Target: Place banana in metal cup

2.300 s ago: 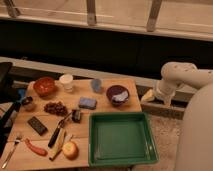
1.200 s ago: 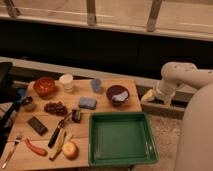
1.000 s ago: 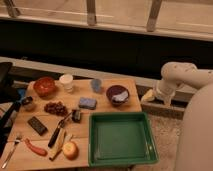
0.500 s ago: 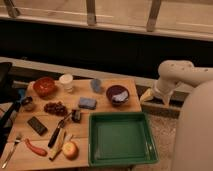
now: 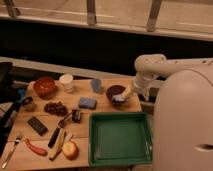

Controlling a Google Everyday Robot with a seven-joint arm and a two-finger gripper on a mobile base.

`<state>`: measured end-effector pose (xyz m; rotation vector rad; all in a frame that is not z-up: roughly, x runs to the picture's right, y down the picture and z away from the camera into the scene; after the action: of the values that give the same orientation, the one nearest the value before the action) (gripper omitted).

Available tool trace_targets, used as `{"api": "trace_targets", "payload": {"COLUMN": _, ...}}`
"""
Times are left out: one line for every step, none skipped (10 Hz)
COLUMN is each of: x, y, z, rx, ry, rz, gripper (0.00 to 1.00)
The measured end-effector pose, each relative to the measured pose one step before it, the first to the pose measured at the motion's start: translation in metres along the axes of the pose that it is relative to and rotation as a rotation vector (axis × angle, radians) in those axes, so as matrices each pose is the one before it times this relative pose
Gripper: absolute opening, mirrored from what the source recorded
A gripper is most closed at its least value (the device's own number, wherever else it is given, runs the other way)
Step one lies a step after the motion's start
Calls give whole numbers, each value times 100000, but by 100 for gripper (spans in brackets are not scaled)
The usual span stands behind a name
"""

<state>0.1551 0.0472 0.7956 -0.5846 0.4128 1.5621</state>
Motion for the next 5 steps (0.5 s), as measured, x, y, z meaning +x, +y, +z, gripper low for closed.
{"api": "trace_targets", "payload": {"x": -98, "y": 2701, "z": 329, "rx": -1868, "ry": 1399, "rz": -4734, "gripper": 80}}
{"api": "trace_targets", "payload": {"x": 104, "y": 2265, "z": 207, "rx": -1417, "ry": 929, "rz": -4378, "gripper": 80}}
{"api": "trace_targets", "payload": {"x": 728, "y": 3927, "z": 329, "rx": -2026, "ry": 1848, "rz": -8081, "gripper": 80}}
{"api": "trace_targets", "payload": {"x": 768, "y": 2690, "z": 337, "rx": -1583, "ry": 1270, "rz": -5158, "gripper": 80}}
{"api": "trace_targets", "payload": {"x": 654, "y": 2247, "z": 334, "rx": -1383, "ry": 1218, "rz": -4314, "gripper": 80}}
